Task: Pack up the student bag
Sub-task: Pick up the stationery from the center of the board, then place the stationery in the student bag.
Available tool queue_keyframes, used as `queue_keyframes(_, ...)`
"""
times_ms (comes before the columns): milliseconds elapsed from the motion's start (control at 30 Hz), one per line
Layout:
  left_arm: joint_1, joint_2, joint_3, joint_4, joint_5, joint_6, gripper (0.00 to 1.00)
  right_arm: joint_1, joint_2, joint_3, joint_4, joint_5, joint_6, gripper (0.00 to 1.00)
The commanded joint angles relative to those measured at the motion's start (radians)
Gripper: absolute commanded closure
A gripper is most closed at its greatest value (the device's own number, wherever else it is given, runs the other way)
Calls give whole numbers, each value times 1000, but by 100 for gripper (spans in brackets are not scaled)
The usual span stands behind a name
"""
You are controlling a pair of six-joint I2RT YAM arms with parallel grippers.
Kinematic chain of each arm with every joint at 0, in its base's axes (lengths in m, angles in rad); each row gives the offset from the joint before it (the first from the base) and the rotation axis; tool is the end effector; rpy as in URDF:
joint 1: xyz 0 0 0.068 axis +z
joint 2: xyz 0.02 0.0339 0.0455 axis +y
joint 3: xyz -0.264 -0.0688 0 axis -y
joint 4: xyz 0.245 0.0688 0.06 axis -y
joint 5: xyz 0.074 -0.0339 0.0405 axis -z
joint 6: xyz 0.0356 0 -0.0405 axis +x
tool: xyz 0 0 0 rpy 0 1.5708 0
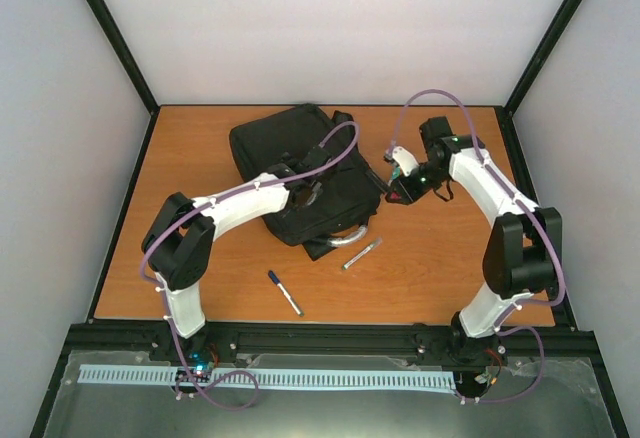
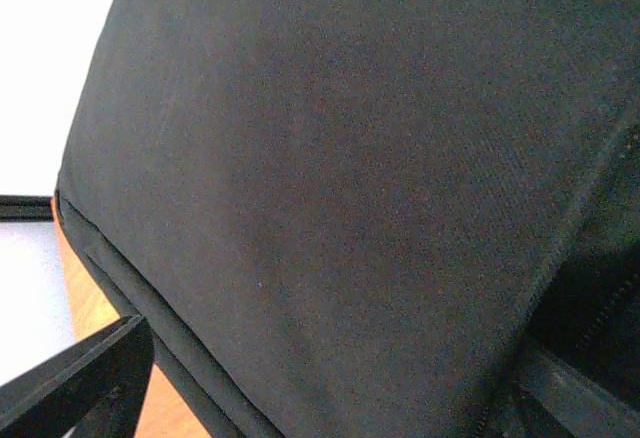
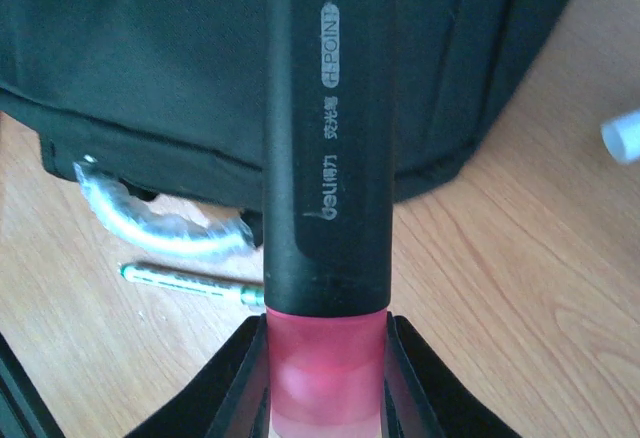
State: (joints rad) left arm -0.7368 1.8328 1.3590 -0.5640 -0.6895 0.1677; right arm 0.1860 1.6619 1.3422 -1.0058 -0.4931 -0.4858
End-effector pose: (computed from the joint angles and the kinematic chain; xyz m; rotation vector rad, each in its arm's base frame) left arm 0.3006 -0.2421 0.2227 0.8286 2.2383 0.6366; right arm 0.3124 0.0759 0.2542 -0.9905 2.5773 0.6360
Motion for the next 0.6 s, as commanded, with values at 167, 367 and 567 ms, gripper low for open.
queue_keyframes(167, 11, -54, 51, -1, 42, -60, 44, 143, 135, 148, -79, -94, 85, 97)
queue_keyframes(367, 16, -40, 42, 33, 47, -88, 76, 200, 213, 200, -116, -118, 113, 97)
queue_keyframes(567, 14, -123, -10, 118, 119, -153, 95, 222, 281, 224, -123, -118, 136, 97)
